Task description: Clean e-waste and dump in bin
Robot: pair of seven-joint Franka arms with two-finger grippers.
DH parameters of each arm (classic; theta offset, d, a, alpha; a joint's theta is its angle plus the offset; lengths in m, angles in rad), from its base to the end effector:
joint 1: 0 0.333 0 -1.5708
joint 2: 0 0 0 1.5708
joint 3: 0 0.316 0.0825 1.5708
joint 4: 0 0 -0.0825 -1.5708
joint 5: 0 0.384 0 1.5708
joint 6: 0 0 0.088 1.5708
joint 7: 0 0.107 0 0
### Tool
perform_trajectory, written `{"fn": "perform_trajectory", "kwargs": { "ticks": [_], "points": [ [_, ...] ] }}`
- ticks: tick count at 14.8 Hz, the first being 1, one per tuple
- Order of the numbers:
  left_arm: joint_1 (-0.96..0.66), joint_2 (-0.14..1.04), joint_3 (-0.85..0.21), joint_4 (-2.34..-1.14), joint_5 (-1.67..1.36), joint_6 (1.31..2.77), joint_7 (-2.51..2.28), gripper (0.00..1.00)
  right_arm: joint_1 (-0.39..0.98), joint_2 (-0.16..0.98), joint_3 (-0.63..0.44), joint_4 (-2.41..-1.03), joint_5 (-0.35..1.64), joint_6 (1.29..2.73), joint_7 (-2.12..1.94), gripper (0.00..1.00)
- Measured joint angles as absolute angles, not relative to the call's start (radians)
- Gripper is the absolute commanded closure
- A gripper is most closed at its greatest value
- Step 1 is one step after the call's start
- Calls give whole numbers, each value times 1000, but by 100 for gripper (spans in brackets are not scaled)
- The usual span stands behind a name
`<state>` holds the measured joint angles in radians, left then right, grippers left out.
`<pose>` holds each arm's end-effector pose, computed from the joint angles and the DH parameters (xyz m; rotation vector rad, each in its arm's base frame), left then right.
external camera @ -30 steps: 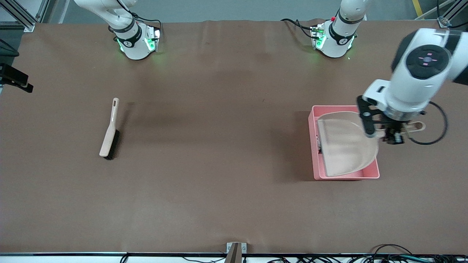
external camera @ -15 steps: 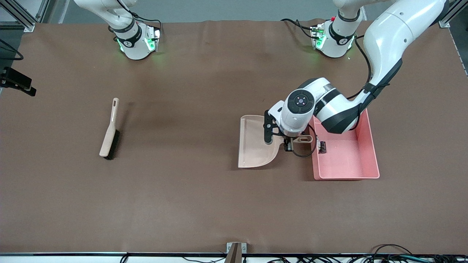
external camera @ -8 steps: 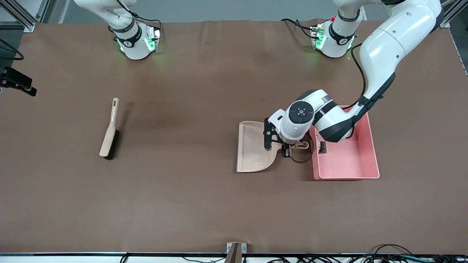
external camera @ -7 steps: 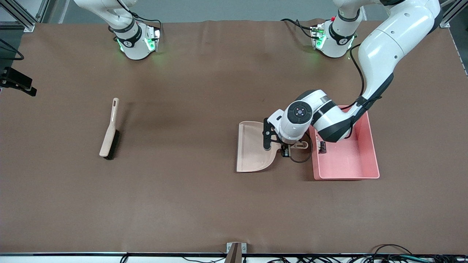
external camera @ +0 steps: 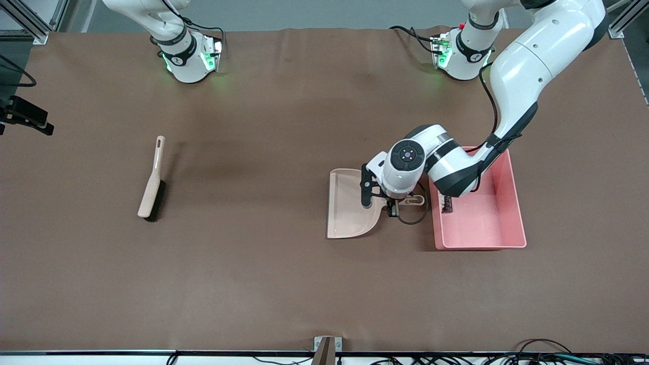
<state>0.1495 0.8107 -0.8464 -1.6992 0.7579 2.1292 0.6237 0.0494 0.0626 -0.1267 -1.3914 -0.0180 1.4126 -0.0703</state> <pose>0.5654 -0.3490 0.2351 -2.1428 2.2412 0.0544 0.5556 -0.0425 0.6597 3.1182 -0.0146 -0.0665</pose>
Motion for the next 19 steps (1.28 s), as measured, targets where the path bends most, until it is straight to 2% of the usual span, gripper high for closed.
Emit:
{"fn": "perform_trajectory", "kwargs": {
  "ticks": [1,4,6,11,12,13,14,19],
  "points": [
    [149,811,-845,-1699,758,2129,622,83,49,63,-127,-1392,-18,1413,-70,0],
    [148,811,-844,-1699,758,2129,609,68,49,63,-127,-1393,-16,1414,-70,0],
    [143,811,-844,-1699,758,2129,602,68,49,63,-126,-1393,-12,1414,-70,0],
    [132,811,-844,-1699,758,2129,592,54,49,63,-126,-1393,-3,1415,-70,0],
    [132,811,-844,-1698,758,2129,592,47,49,63,-126,-1393,-3,1415,-70,0],
    [132,811,-844,-1696,758,2129,591,29,49,63,-126,-1393,-3,1415,-70,0],
    [132,811,-844,-1695,758,2129,591,2,49,63,-126,-1393,-3,1415,-70,0],
    [134,806,-844,-1678,754,2117,550,0,49,63,-127,-1393,-2,1415,-70,0]
  ]
}}
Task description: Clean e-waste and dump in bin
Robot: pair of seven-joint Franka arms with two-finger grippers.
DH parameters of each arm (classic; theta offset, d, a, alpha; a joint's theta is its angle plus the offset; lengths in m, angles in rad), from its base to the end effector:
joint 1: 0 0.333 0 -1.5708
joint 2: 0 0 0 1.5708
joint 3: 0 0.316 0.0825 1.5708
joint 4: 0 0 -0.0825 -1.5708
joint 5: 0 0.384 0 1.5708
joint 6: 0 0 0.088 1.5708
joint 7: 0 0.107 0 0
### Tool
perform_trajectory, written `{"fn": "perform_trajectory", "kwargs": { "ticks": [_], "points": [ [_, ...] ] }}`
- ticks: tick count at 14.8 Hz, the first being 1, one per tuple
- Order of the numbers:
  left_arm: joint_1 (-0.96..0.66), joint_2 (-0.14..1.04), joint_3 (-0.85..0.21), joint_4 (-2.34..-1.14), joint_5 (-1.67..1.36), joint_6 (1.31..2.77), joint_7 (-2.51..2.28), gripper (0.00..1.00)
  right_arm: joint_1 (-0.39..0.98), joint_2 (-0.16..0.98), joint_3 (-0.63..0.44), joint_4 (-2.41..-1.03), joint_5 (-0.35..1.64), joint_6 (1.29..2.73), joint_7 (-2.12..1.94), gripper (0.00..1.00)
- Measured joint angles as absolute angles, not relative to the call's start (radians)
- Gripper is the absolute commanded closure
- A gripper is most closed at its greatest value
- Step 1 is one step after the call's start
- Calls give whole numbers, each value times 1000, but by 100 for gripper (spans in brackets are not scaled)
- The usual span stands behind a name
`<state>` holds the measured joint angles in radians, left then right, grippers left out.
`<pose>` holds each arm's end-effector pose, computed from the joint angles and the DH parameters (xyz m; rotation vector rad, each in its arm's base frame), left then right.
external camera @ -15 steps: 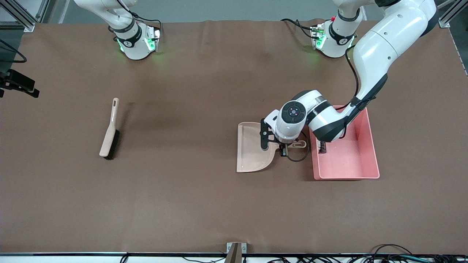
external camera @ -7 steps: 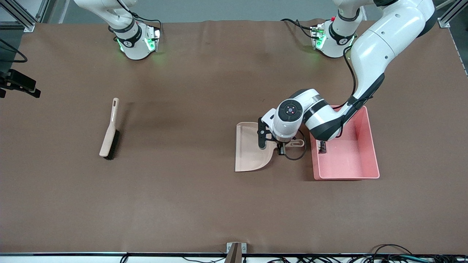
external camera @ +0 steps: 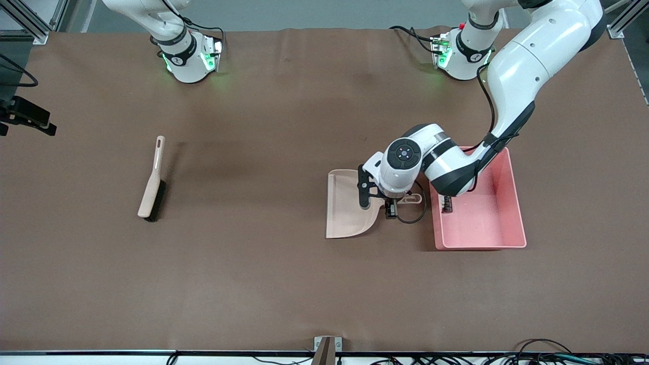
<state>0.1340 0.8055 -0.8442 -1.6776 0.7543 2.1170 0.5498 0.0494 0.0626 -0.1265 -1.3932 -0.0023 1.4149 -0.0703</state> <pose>0.5682 -0.3546 0.2436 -2.2172 2.1528 0.0410 0.5560 -0.0405 0.6590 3.1337 -0.0110 -0.0643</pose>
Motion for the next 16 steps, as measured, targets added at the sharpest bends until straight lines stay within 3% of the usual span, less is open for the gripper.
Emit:
{"fn": "perform_trajectory", "kwargs": {
  "ticks": [8,16],
  "points": [
    [161,680,-866,-1482,599,1818,249,0,49,63,-126,-1395,-2,1415,-70,0],
    [269,536,-865,-1413,463,1785,-48,0,49,63,-126,-1396,-2,1415,-70,0]
  ]
}}
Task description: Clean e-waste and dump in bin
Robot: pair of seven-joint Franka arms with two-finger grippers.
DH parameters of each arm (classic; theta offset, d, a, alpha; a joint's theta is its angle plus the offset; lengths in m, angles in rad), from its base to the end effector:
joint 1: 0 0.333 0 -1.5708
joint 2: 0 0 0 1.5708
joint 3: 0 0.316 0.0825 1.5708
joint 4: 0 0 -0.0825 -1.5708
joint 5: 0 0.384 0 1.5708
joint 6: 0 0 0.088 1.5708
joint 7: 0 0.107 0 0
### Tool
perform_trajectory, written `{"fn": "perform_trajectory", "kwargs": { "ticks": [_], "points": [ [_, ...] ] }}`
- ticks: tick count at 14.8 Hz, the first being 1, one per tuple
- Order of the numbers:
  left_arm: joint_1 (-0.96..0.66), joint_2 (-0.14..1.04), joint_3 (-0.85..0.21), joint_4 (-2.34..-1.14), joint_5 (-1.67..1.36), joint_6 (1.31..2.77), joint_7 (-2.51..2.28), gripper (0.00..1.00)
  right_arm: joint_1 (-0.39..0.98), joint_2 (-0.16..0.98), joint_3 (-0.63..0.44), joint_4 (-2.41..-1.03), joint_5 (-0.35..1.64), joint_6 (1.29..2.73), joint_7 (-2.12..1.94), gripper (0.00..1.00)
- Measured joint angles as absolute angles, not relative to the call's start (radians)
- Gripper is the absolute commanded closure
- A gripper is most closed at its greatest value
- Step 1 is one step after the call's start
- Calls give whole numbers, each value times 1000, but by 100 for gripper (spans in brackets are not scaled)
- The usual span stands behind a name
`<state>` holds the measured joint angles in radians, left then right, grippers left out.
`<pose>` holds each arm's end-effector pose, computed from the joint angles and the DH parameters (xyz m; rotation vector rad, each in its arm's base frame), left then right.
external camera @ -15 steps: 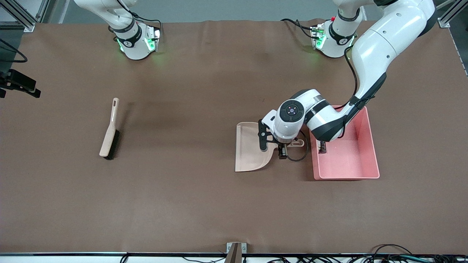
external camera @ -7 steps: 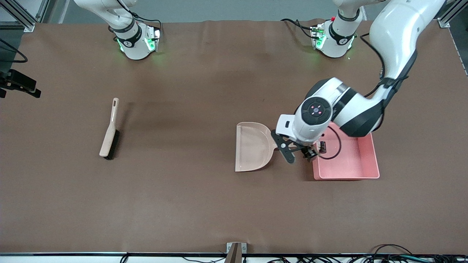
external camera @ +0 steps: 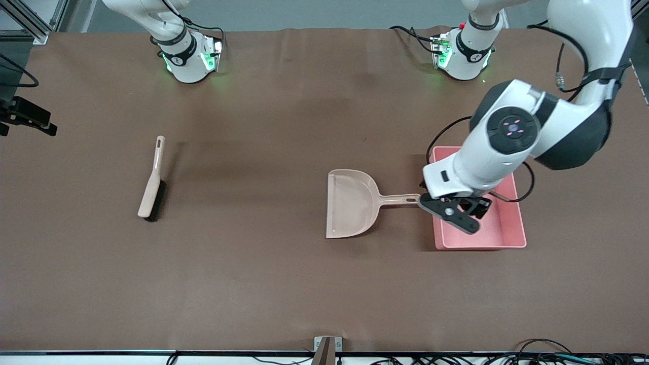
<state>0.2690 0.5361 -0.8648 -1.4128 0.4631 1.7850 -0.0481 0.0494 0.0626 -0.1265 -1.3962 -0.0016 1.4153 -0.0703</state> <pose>0.6346 -0.2478 0.4729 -2.9726 0.8651 -0.0579 0.5561 -0.0404 0.6577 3.1345 -0.0109 -0.0683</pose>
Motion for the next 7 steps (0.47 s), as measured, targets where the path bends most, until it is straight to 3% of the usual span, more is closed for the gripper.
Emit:
{"fn": "perform_trajectory", "kwargs": {
  "ticks": [2,7],
  "points": [
    [261,475,-801,-1394,419,1777,-53,0,49,63,-127,-1397,-2,1415,-70,0],
    [50,265,-341,-1399,70,1719,-43,0,49,63,-126,-1397,-1,1416,-70,0]
  ]
}}
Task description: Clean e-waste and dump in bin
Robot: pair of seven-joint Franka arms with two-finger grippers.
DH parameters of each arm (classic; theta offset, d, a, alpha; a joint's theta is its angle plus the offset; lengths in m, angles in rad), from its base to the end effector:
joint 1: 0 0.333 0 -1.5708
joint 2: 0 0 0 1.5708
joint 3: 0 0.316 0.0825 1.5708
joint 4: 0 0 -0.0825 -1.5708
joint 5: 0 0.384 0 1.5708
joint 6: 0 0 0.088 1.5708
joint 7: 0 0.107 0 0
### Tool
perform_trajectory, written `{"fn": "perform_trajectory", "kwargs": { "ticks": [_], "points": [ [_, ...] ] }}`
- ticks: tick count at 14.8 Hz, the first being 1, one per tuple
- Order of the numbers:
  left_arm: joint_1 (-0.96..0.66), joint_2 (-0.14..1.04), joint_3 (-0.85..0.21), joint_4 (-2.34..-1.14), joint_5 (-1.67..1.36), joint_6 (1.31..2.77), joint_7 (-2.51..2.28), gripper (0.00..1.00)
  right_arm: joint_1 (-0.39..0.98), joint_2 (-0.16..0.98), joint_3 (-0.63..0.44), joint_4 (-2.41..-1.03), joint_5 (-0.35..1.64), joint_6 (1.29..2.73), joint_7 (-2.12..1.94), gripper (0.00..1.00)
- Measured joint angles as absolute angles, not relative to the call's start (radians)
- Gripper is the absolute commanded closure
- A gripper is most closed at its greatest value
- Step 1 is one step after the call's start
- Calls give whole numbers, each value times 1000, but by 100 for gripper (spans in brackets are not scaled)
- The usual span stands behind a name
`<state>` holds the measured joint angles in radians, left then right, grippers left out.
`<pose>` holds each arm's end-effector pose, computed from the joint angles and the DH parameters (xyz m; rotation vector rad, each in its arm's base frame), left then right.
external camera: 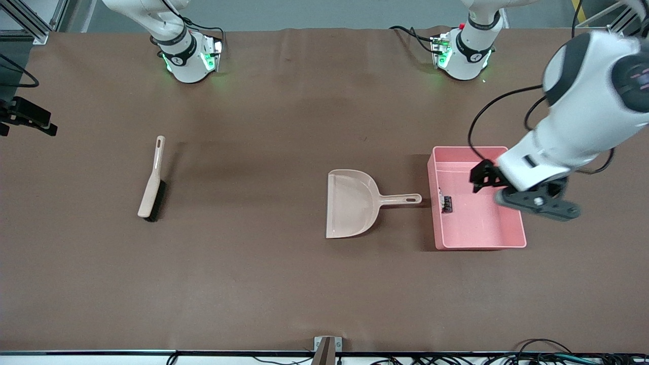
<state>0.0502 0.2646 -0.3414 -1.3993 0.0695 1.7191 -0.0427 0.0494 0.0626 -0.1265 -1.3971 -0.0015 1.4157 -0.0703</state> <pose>0.6251 -0.1516 0.5691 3.0875 -0.3759 0.1029 0.5562 -0.0404 0.6573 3.1347 -0.0109 -0.0691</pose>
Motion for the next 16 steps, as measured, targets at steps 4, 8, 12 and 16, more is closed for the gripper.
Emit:
{"fn": "perform_trajectory", "kwargs": {
  "ticks": [4,8,12,16],
  "points": [
    [-23,119,-154,-1491,7,1632,-42,0,49,63,-127,-1397,-1,1416,-70,0],
    [-47,-21,-60,-1638,2,1629,-42,0,49,63,-127,-1398,-1,1416,-70,0],
    [-54,-114,-56,-1716,1,1606,-77,0,49,63,-127,-1398,-1,1416,-70,0],
    [-56,-143,-56,-1722,1,1569,-117,0,49,63,-127,-1398,-1,1416,-70,0]
  ]
}}
